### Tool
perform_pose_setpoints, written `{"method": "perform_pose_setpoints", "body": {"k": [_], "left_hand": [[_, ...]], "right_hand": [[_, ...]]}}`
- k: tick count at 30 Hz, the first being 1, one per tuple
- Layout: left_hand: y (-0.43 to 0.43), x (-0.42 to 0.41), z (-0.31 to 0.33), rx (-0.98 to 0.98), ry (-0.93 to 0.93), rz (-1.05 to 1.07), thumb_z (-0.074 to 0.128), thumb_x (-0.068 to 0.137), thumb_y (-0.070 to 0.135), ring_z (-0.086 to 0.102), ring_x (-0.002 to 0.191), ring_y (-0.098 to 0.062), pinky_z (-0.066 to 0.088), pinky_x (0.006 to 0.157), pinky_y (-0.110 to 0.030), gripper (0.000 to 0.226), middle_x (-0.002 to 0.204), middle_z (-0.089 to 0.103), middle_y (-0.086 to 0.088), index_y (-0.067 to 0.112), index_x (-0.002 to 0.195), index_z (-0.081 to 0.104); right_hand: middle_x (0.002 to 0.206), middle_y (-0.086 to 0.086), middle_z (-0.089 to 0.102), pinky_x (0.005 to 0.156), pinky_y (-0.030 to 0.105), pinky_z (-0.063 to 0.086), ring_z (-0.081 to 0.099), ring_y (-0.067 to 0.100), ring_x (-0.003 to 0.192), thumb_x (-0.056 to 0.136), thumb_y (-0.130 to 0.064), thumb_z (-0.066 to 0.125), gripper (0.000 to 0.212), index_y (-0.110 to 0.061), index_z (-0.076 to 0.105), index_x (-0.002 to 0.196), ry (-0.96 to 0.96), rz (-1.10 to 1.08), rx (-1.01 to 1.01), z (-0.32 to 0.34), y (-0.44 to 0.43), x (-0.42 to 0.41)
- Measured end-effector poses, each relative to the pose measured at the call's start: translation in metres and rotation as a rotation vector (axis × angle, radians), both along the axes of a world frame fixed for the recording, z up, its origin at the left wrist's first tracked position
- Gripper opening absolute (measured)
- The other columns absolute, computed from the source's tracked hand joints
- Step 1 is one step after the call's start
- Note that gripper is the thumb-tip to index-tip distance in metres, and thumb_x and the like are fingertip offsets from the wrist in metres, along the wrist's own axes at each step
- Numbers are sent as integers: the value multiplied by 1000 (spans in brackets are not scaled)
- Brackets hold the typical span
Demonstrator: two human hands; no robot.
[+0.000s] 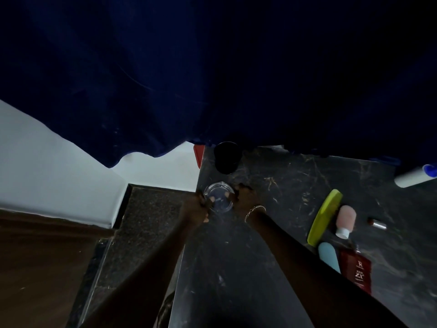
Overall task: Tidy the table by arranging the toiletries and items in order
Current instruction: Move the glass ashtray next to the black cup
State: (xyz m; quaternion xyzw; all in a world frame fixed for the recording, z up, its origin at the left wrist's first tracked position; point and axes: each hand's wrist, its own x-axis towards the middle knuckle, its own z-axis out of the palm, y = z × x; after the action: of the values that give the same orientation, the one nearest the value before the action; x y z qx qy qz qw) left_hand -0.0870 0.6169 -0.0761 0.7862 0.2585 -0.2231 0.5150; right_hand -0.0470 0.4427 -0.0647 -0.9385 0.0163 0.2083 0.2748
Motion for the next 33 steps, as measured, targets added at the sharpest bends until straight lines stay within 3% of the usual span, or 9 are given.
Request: {"method": "perform_pose_setpoints", "body": {"k": [4, 8, 12, 16, 21, 26, 29, 31, 33], "left_hand": [[0, -19, 20, 451, -278, -275, 52, 103, 47, 71, 93, -36, 52, 76, -36, 41, 106, 72, -17, 9, 115, 62], [-14, -48, 36, 611, -485, -354, 42, 103, 52, 67, 97, -32, 55, 77, -38, 44, 125, 59, -12, 16, 126, 54], [-31, -71, 41, 718, -622, -486, 37, 104, 58, 52, 133, -29, 51, 107, -45, 58, 150, 48, -11, 20, 147, 42], [-63, -87, 46, 798, -686, -617, 30, 105, 62, 22, 157, -27, 26, 126, -48, 67, 169, 23, -6, 26, 161, 25], [-109, -99, 49, 736, -729, -680, 30, 106, 61, 3, 160, -21, 18, 125, -46, 69, 173, 12, -5, 24, 163, 20], [-164, -112, 49, 687, -746, -773, 29, 106, 61, 3, 162, -23, 16, 127, -46, 70, 173, 12, -6, 21, 163, 19], [-202, -119, 52, 660, -743, -790, 34, 105, 59, 26, 155, -26, 30, 123, -43, 67, 165, 29, -7, 20, 159, 27], [-231, -124, 59, 652, -748, -781, 40, 103, 58, 48, 136, -25, 47, 110, -39, 62, 149, 47, -7, 17, 150, 40], [-262, -131, 66, 650, -742, -777, 45, 100, 54, 59, 119, -22, 54, 97, -34, 55, 134, 57, -7, 15, 138, 53]], "right_hand": [[127, 11, 62, 97, 37, 48, 60, 30, 115, 95, -43, 55, 45, -16, 56, 131, -106, 57, 87, 24, -16, -25], [128, 6, 62, 86, 33, 55, 66, 28, 108, 93, -44, 59, 44, -28, 50, 134, -473, 53, 29, 50, -38, -65], [146, 11, 47, 111, 42, 41, 45, 27, 135, 95, -55, 49, 65, -15, 39, 146, -381, 18, 44, 60, -60, -97], [154, 8, 40, 112, 42, 38, 39, 24, 141, 94, -64, 38, 74, -14, 39, 148, -408, 7, -107, 67, -88, -127], [152, 10, 42, 108, 44, 43, 42, 26, 140, 95, -60, 41, 72, -10, 41, 147, -427, -5, -131, 70, -129, -154], [148, 9, 46, 100, 40, 48, 47, 25, 135, 95, -56, 47, 65, -11, 50, 141, -426, -60, -191, 68, -183, -175], [138, 12, 55, 99, 40, 48, 53, 29, 124, 93, -55, 51, 64, -8, 52, 137, -435, -164, -182, 66, -219, -186], [129, 11, 59, 96, 41, 48, 55, 30, 116, 92, -51, 51, 59, -8, 56, 132, -409, -244, -188, 64, -245, -193], [126, 12, 59, 96, 44, 47, 54, 34, 116, 89, -46, 52, 51, -9, 63, 124, -352, -276, -176, 59, -274, -199]]}}
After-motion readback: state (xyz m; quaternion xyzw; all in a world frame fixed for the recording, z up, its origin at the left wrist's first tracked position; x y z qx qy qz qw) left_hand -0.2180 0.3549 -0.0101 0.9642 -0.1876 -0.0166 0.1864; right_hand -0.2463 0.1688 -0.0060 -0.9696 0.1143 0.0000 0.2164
